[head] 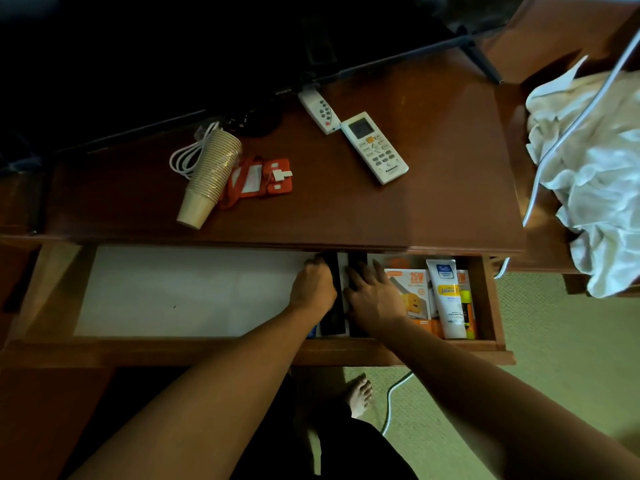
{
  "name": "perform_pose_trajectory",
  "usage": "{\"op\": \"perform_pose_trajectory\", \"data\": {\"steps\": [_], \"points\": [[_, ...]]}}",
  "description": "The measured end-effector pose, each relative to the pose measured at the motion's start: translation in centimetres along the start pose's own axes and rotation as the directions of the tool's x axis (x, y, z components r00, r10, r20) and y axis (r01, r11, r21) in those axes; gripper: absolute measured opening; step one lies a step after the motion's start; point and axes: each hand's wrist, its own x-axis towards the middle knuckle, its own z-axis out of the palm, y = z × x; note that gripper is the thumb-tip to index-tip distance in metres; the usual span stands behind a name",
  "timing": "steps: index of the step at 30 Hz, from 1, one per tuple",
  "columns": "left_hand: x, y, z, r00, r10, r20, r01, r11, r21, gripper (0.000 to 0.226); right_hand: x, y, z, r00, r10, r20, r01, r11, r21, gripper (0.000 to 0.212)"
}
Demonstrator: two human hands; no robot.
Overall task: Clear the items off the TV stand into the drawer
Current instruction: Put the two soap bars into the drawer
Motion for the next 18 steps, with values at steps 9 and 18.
{"op": "perform_pose_trajectory", "data": {"steps": [9, 18], "points": [[-0.3, -0.1, 0.8, 0.986, 0.122, 0.117, -0.126, 0.992, 0.025, 0.047, -1.3, 0.7, 0.3, 0.998, 0.069, -0.013, -0.068, 0.997, 0.029, 0.061], [-1.3, -1.3, -1.6, 0.962, 0.245, 0.118, -0.260, 0.956, 0.136, 0.044, -2.7, 1.0, -0.3, 0.983, 0.098, -0.157, -0.050, 0.957, 0.284, 0.040]]}}
